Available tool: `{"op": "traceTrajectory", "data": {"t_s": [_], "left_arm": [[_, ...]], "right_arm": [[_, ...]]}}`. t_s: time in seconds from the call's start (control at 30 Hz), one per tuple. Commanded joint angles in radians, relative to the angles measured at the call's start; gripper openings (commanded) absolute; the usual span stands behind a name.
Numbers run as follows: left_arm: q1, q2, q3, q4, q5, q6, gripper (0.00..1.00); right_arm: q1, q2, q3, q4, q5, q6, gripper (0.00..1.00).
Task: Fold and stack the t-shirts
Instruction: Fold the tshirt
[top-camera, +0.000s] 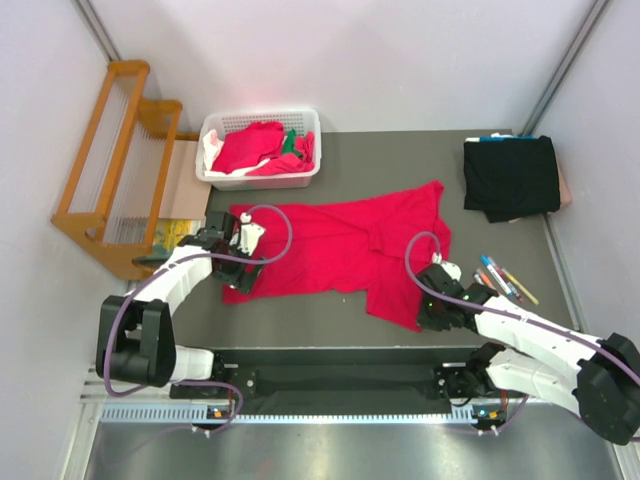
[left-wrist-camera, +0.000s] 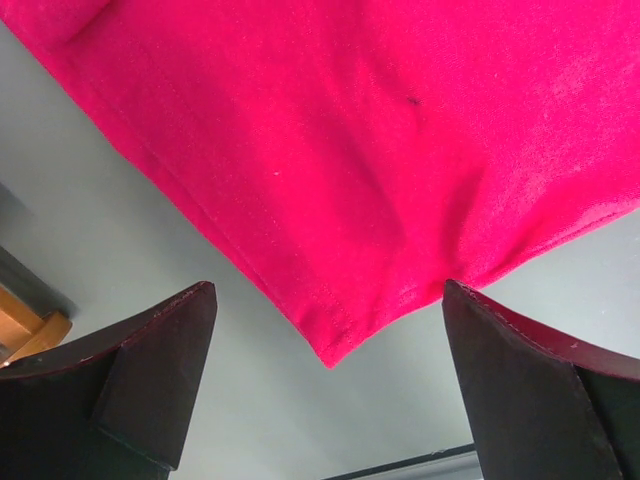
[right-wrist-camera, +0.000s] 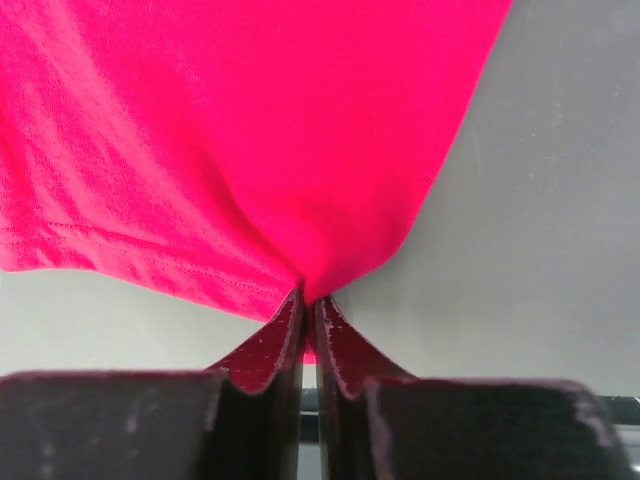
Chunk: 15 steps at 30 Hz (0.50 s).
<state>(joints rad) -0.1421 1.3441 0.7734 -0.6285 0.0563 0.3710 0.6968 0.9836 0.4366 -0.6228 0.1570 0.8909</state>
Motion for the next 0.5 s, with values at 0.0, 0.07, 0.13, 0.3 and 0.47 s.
{"op": "traceTrajectory", "data": {"t_s": [0.0, 0.07, 0.13, 0.3, 0.47], "left_arm": [[0.007, -0.008, 0.007, 0.035, 0.027, -0.006, 0.99], [0.007, -0.016, 0.013, 0.03, 0.027, -0.007, 0.99], [0.007, -0.023, 0.021, 0.024, 0.03, -0.007, 0.99], [0.006, -0.017, 0.053, -0.023, 0.065, -0.017, 0.93], [0.006, -0.032, 0.049, -0.085, 0.045, -0.018, 0.94]], "right_arm": [[0.018, -0.023, 0.014, -0.014, 0.018, 0.003, 0.04], [0.02, -0.033, 0.017, -0.017, 0.018, 0.002, 0.02], [0.02, -0.046, 0.027, -0.028, 0.022, 0.002, 0.0], [0.02, -0.066, 0.059, -0.055, 0.036, -0.009, 0.0], [0.021, -0.08, 0.077, -0.08, 0.038, -0.01, 0.0]]}}
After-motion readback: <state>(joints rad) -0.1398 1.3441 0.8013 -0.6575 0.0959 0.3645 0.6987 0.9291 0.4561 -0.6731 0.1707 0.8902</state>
